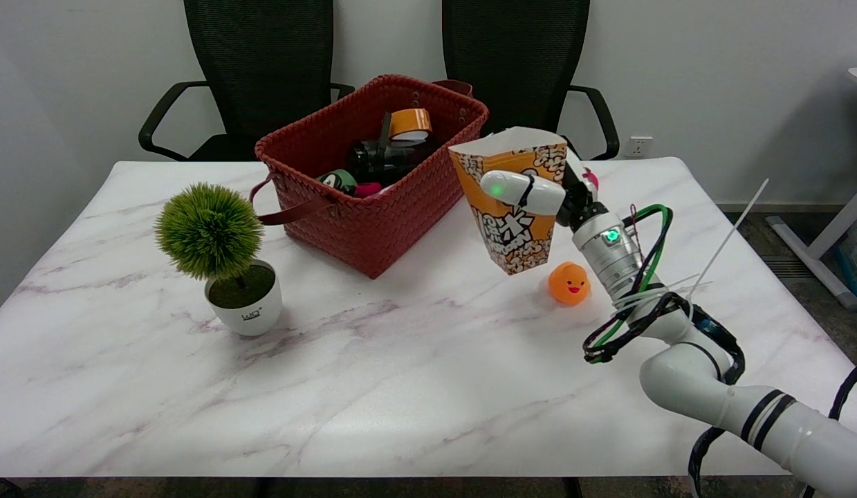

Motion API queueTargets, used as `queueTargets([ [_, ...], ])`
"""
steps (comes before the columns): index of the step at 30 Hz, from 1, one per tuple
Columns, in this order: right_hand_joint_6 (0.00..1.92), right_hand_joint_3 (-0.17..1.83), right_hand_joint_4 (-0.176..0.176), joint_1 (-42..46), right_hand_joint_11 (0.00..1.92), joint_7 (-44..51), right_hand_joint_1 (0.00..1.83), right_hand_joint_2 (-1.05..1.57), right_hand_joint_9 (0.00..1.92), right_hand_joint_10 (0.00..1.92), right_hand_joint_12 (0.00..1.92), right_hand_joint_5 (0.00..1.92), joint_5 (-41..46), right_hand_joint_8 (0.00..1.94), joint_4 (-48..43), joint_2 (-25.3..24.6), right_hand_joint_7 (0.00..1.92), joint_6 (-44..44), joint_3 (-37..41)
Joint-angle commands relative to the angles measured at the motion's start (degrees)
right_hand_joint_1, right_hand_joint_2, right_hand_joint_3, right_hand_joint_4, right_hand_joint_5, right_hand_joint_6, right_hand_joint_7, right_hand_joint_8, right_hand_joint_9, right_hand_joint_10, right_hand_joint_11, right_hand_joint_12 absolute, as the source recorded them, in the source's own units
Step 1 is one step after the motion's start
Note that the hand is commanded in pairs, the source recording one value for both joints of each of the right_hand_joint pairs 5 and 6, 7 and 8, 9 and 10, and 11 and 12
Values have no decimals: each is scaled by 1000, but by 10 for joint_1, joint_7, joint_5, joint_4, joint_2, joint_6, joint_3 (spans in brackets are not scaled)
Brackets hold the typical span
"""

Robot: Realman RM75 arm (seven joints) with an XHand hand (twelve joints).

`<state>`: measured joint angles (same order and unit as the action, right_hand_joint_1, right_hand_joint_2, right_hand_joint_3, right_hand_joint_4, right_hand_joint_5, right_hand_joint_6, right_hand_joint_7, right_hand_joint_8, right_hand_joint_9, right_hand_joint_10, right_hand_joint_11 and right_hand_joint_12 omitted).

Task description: Pick up the popcorn box.

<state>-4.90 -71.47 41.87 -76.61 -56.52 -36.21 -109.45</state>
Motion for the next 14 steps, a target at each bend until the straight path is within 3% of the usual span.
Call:
queueTargets([
  [1,883,-175,0,-53,1521,0,886,587,1041,1041,1521,883,-3,1192,17,6,1192,15,-4],
  [14,836,-175,0,-134,1488,2,883,585,978,978,1488,836,-3,1162,64,3,1162,22,-21],
])
